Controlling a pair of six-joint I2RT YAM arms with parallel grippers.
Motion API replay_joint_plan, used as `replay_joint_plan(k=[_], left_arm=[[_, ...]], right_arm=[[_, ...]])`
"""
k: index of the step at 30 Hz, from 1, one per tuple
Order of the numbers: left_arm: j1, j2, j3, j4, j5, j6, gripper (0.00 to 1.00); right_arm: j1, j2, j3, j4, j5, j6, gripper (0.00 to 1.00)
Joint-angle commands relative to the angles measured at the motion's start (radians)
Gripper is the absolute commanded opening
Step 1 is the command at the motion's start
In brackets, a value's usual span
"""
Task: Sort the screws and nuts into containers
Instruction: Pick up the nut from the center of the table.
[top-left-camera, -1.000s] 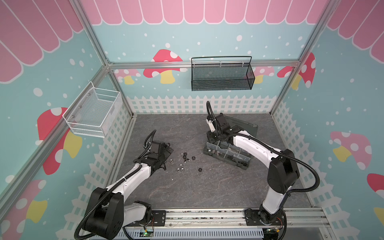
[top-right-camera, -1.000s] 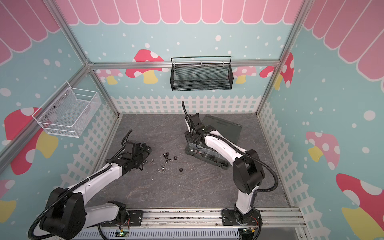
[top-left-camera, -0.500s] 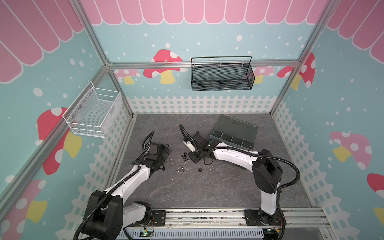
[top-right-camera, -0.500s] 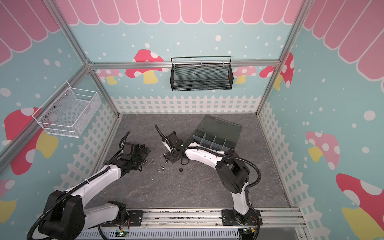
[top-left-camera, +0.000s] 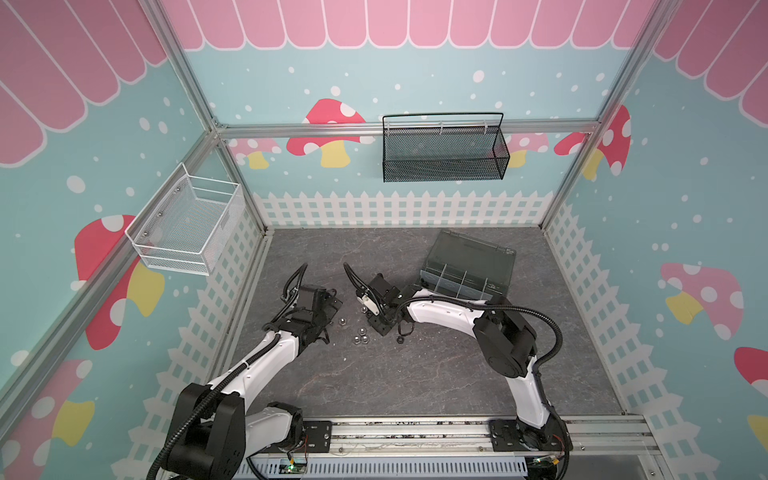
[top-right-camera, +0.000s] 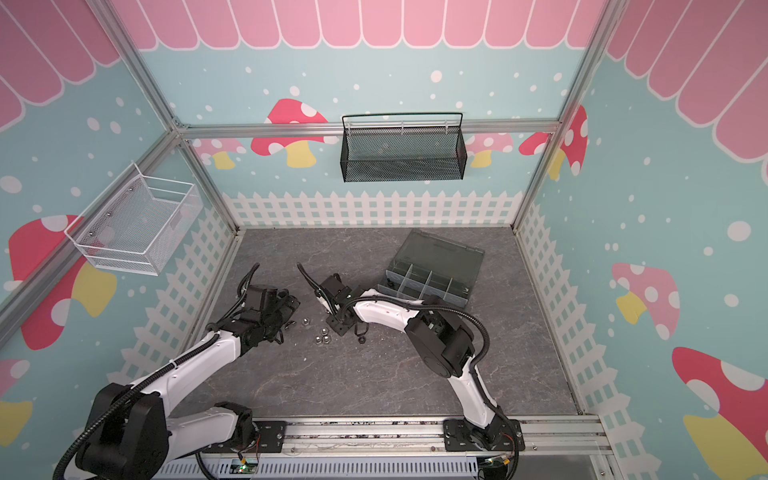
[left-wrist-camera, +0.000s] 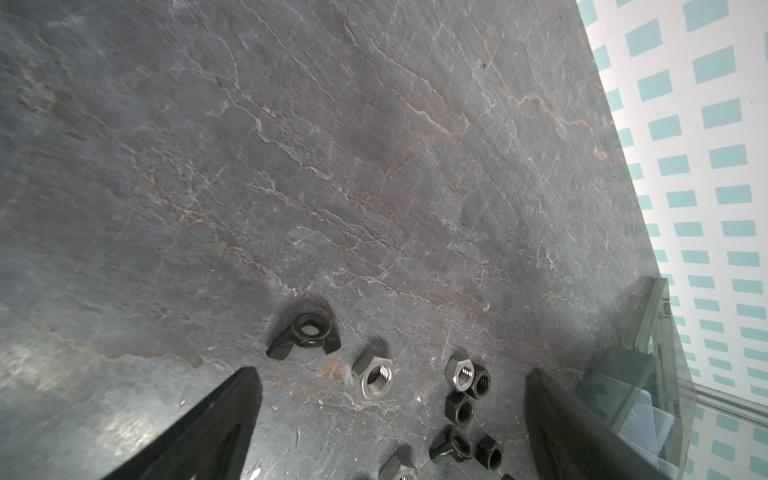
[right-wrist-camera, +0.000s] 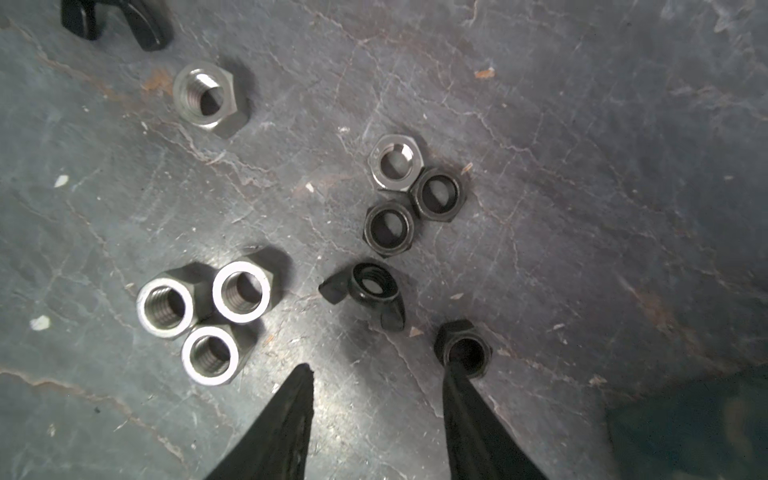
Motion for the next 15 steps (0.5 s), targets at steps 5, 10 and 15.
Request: replay_joint_plan(k=[5, 10, 15], left_arm=[[0.01, -0.02, -0.012, -0.011, -0.03, -0.019, 1.0], [0.012, -0.02, -0.012, -0.01, -0.029, -0.019, 1.0], [0.013, -0.02, -0.014, -0.011, -0.028, -0.017, 1.0]], right_arm=[[0.006, 0.09, 0.093, -0.052, 0.067, -0.02, 0.52], [0.005, 0.128, 0.131, -0.059, 0.081, -0.023, 0.5], [0.004, 0.175, 0.181, -0.073, 0.075, -0.021, 0.45]])
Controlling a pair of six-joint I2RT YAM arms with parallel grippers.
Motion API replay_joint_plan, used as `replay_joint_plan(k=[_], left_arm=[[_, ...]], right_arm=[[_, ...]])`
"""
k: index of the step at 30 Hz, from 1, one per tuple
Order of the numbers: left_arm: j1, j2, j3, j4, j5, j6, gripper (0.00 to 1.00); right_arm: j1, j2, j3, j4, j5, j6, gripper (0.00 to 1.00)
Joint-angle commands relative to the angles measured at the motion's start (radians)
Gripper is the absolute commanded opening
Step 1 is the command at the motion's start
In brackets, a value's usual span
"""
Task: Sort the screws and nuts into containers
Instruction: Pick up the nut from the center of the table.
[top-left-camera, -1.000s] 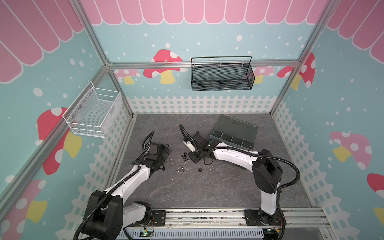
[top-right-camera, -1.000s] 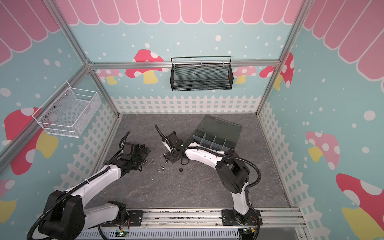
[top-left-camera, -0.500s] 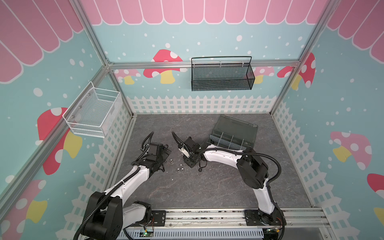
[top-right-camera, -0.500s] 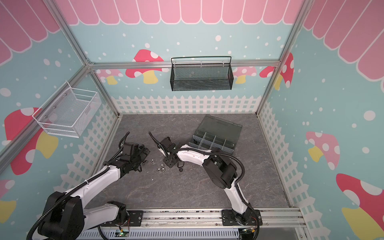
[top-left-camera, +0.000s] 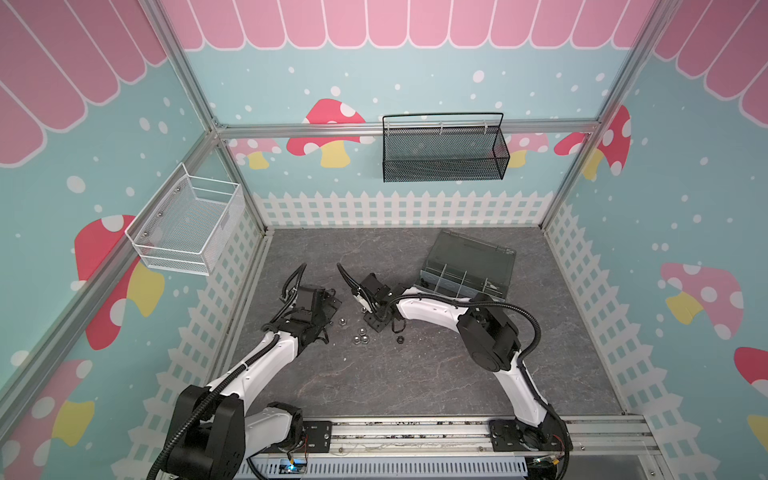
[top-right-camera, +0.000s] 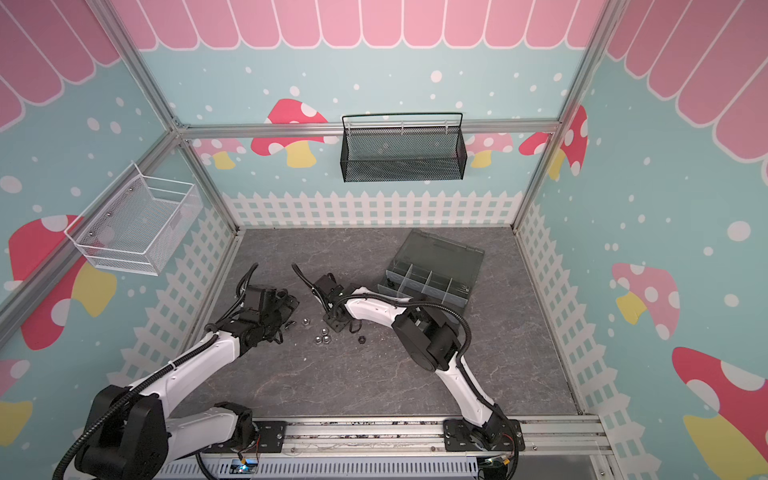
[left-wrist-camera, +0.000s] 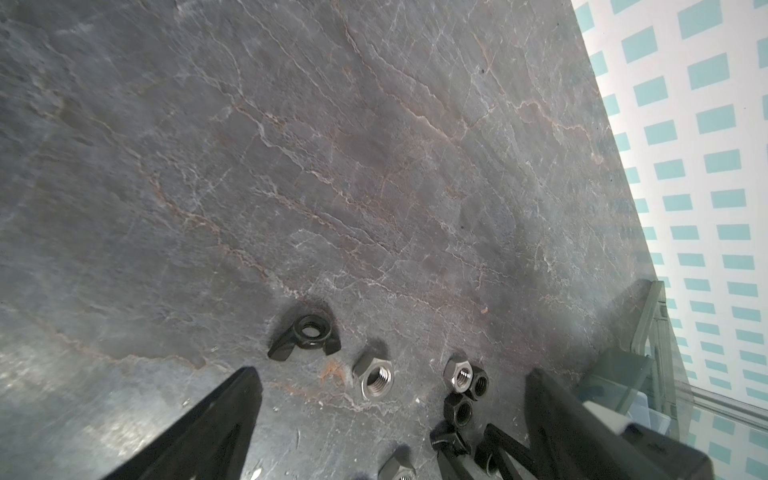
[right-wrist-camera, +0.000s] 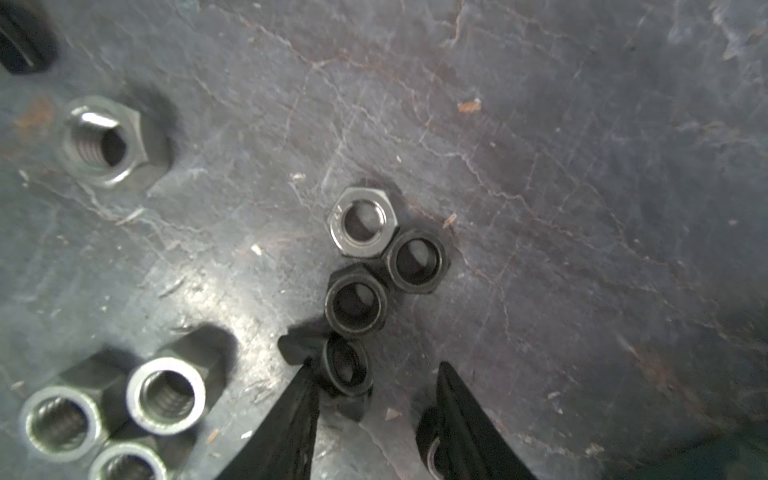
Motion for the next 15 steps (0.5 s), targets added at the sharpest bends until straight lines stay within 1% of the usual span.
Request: replay_joint_plan(k=[1, 5, 15], left_arm=[[0.007, -0.014, -0.013, -0.011, -0.027, -0.017, 1.0], [0.008, -0.015, -0.013, -0.011, -0.024, -0.018, 1.0], [0.01, -0.011, -0.008, -0.011, -0.022, -0.018, 1.0]], right_arm=[[0.003, 0.051, 0.045, -0.036, 0.007, -0.01, 0.44], [0.004, 0.07, 0.066, -0.038, -0.021, -0.01, 0.36], [0.002, 0.076, 0.063, -0.051, -0.103, 0.006, 0.25]])
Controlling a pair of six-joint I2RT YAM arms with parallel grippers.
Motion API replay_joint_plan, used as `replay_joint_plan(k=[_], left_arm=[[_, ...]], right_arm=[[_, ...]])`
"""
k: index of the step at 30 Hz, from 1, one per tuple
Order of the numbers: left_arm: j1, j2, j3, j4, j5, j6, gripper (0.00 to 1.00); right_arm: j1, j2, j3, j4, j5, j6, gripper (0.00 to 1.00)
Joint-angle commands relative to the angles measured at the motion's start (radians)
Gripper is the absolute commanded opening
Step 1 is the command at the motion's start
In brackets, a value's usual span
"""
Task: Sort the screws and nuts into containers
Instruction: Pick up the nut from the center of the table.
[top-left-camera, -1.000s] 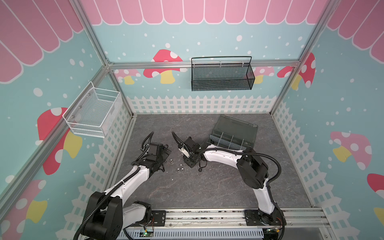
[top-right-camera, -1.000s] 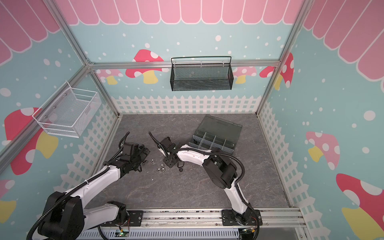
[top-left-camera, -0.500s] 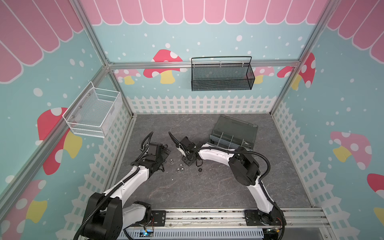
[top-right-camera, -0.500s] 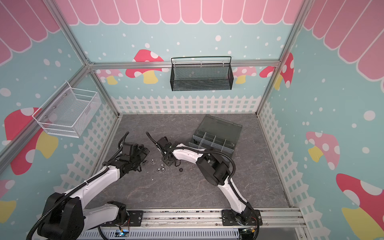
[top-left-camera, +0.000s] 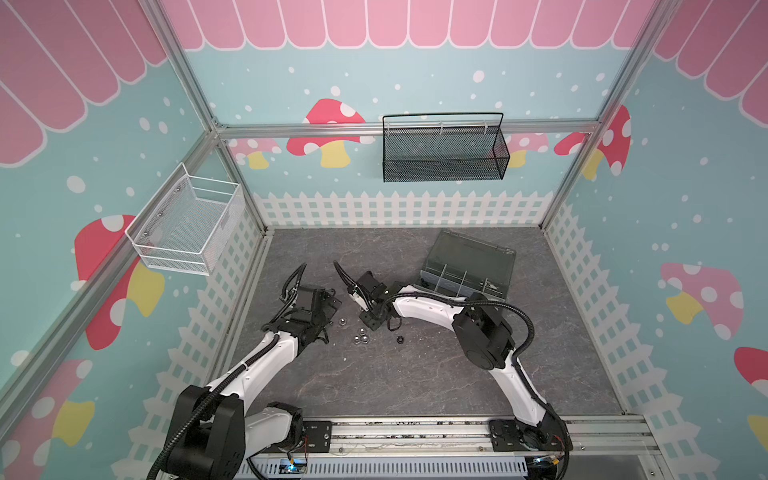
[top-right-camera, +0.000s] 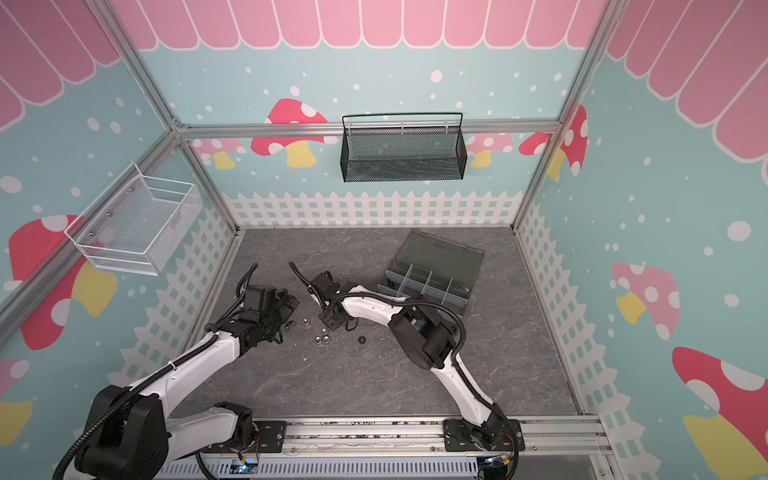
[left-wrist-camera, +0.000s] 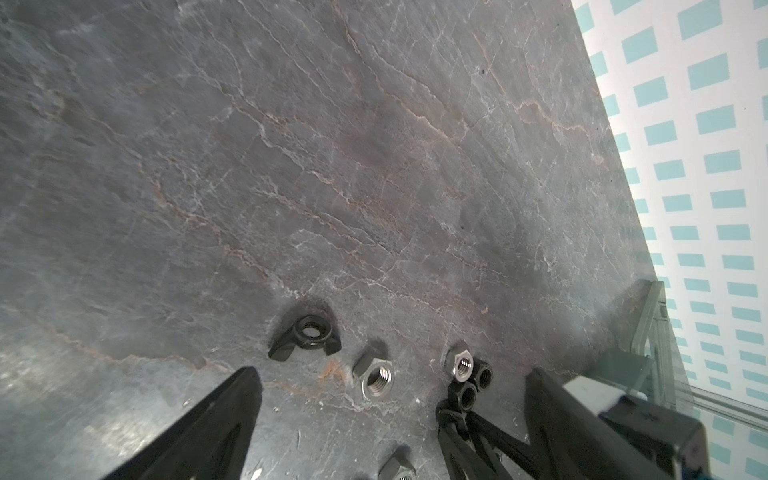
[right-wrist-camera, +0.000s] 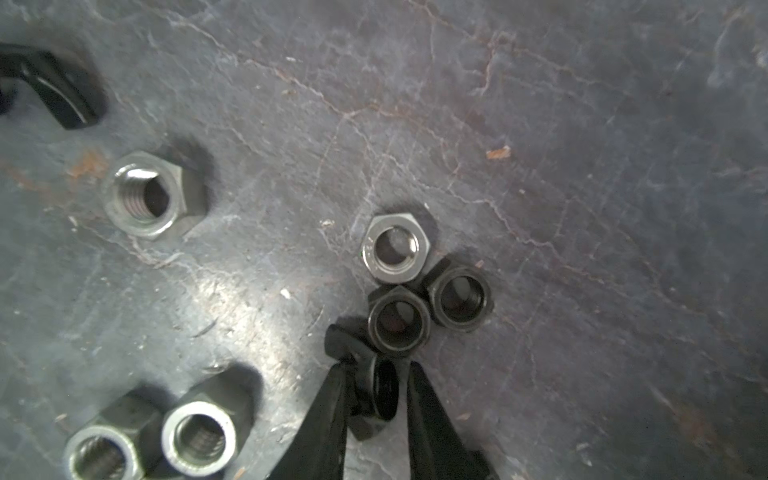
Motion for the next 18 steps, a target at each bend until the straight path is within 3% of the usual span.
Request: replay_joint_plan(k=[1, 10, 18], left_arm=[[0.009, -0.01, -0.007, -0.011, -0.022, -0.016, 1.0], [0.011, -0.01, -0.007, -0.011, -0.022, -0.017, 1.0], [0.014, -0.014, -0.008, -0.011, -0.02, -0.016, 1.0]], right_arm=[[0.004, 0.04, 0.004, -0.042, -0.051, 0.003, 0.25], [0.003, 0.017, -0.043, -0.047, -0.057, 0.008, 0.11], [0.003, -0.035, -0.086, -0.046, -0.045, 0.018, 0.05]])
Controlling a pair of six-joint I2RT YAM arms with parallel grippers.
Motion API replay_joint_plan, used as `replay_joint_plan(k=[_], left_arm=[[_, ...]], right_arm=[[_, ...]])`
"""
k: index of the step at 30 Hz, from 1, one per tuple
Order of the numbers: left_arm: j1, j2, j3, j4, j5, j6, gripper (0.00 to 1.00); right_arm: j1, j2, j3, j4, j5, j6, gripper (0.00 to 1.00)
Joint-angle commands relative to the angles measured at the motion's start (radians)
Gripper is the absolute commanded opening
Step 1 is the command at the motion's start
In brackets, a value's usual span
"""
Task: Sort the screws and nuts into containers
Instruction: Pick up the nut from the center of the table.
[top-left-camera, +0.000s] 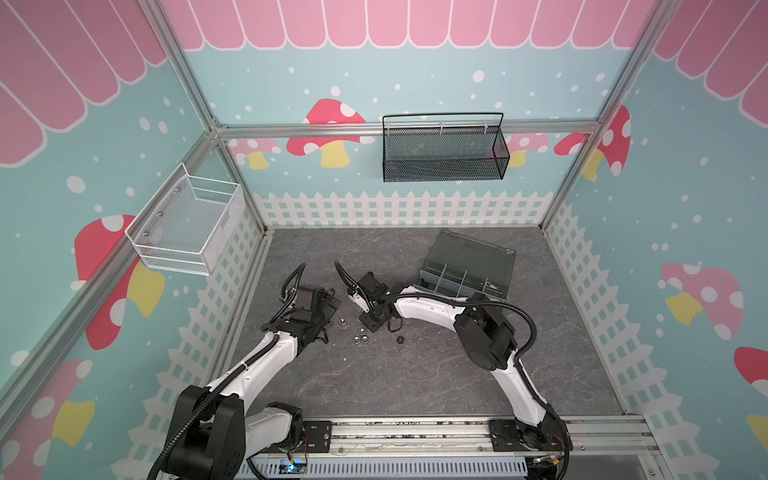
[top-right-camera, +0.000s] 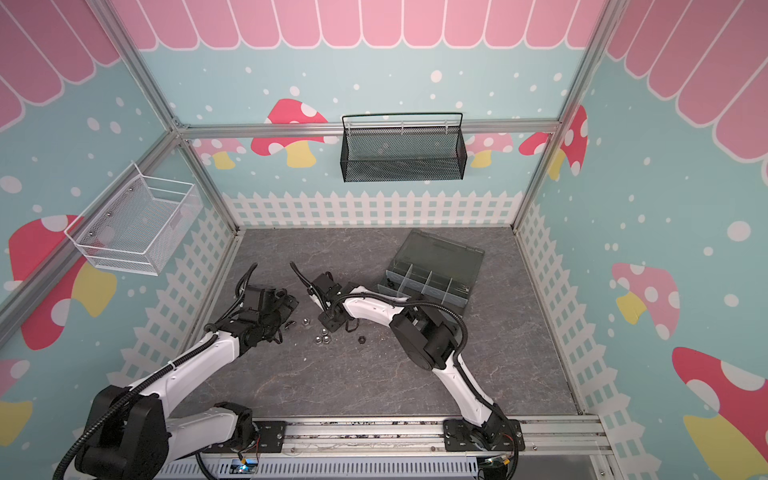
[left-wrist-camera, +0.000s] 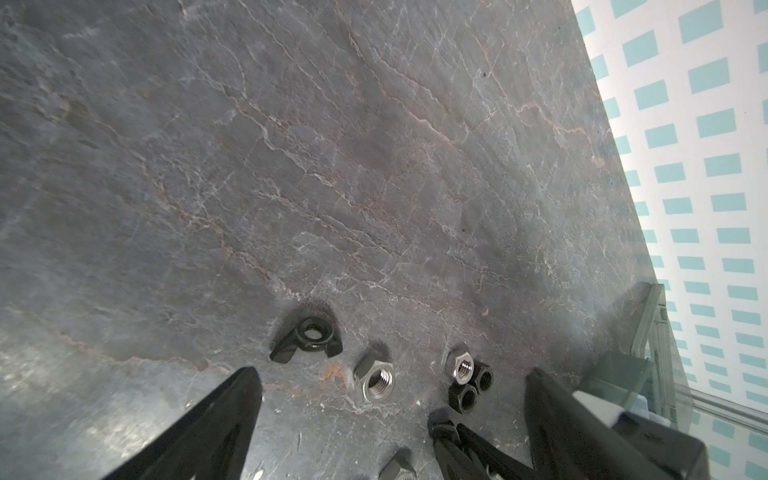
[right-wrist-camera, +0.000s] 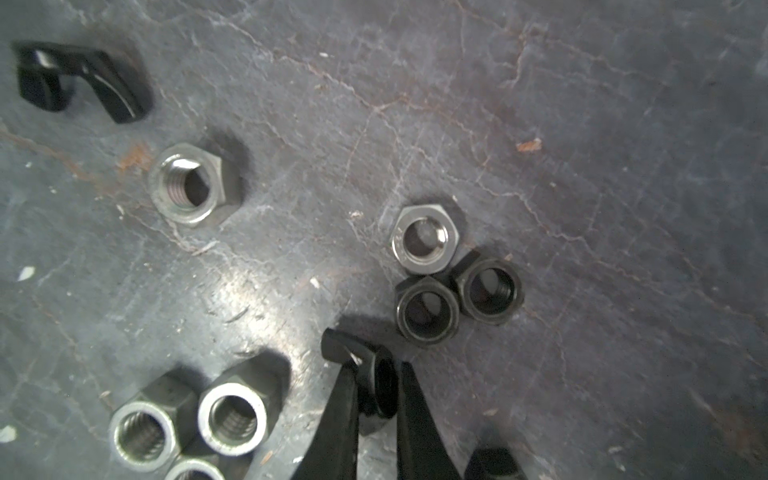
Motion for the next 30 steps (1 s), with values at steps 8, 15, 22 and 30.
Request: replay_joint_plan(k=[8, 15, 22, 30], left_arm=[[0.007, -0.013, -0.006, -0.011, -0.02, -0.016, 1.0], [0.007, -0.007, -0.007, -0.011, -0.015, -0.016, 1.0], [0.007, 0.011, -0.001, -0.007, -0.004, -0.011, 1.0], [0.007, 0.036, 0.016, -0.005, 0.015, -0.004, 1.0]], right_arm=[[0.002, -0.081, -0.063, -0.064, 0.001, 0.025, 0.0], [-0.004, -0.148, -0.073, -0.044, -0.004, 0.046, 0.0], [-0.049, -0.234, -0.115, -0.012, -0.016, 0.077, 0.0], [-0.118, -0.295, -0.171, 0.017, -0.041, 0.09, 0.0]])
